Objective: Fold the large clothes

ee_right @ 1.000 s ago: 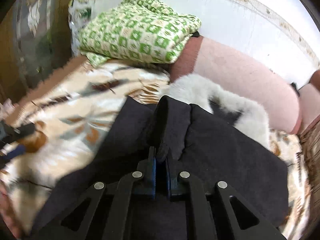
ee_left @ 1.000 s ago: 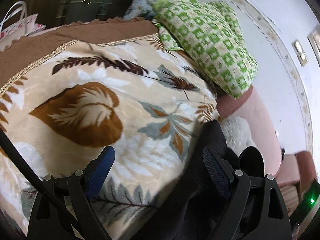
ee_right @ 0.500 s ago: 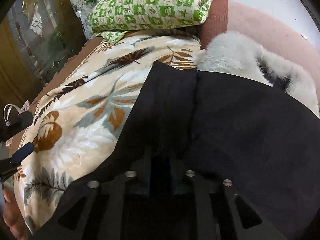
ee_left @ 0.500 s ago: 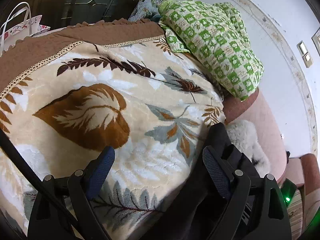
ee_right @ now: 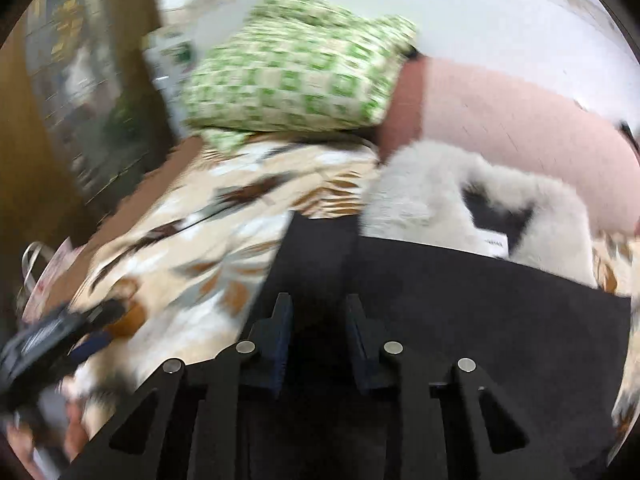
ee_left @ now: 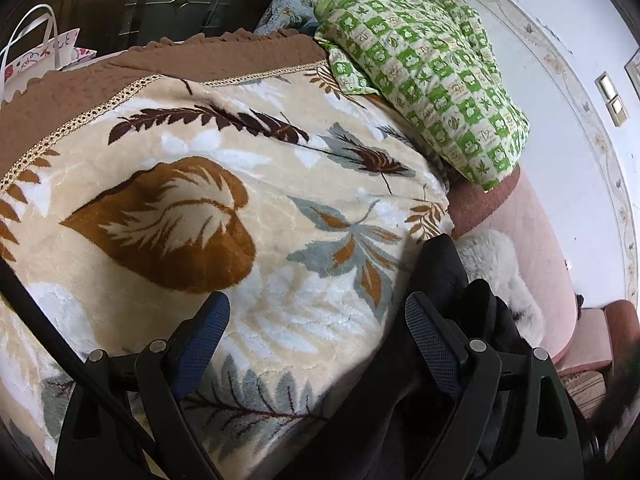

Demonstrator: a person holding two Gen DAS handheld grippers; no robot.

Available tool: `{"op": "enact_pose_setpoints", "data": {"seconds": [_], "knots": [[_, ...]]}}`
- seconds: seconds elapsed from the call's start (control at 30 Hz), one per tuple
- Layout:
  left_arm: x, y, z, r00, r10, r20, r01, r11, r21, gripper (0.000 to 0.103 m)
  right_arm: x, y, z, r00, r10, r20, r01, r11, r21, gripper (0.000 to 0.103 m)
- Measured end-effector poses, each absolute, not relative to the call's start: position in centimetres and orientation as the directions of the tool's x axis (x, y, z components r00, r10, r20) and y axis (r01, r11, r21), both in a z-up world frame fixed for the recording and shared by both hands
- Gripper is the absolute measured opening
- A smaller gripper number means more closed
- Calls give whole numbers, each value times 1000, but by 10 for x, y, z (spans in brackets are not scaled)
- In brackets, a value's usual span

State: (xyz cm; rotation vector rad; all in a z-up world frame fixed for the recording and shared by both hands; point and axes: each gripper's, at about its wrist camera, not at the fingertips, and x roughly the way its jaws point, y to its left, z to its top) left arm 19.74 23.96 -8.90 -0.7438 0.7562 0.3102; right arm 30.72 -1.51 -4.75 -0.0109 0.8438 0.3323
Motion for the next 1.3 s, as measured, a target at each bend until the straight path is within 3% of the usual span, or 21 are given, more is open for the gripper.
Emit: {"op": "enact_pose_setpoints", "data": {"seconds": [0.17, 0.23, 0.3, 0.33, 0.53, 0.77, 1.0, 1.13, 1.3], "knots": [[200, 234, -88, 694, 0, -720, -492, 730, -474, 89, 345, -2, -109, 434, 339, -835, -266, 933, 240, 27], [203, 231, -88, 689, 0, -724, -486, 741, -463, 89, 343, 9, -121, 458, 305, -835, -277, 941, 192, 29], [205, 229, -90, 683, -4, -730, -483, 748, -456, 89, 338, 17, -120, 485, 278, -829, -317, 940, 129, 37], [206, 228, -91, 678, -7, -735, -480, 753, -450, 89, 335, 20, -116, 433, 345, -833, -406, 899, 162, 38], [217, 216, -103, 618, -32, -786, -465, 791, -398, 89, 328, -26, -78, 501, 390, -772, -344, 909, 235, 38], [234, 184, -132, 481, -133, -867, -388, 854, -346, 82, 306, -89, -99, 502, 312, -807, -260, 944, 203, 37], [221, 175, -123, 508, -81, -858, -374, 876, -304, 79, 254, -168, -96, 504, 228, -833, -142, 973, 181, 37], [208, 174, -120, 533, -78, -843, -385, 864, -323, 79, 220, -224, -106, 461, 116, -880, -19, 992, 122, 49], [186, 163, -118, 544, -110, -832, -324, 887, -329, 79, 155, -296, -113, 452, 32, -891, 79, 994, 76, 49]]}}
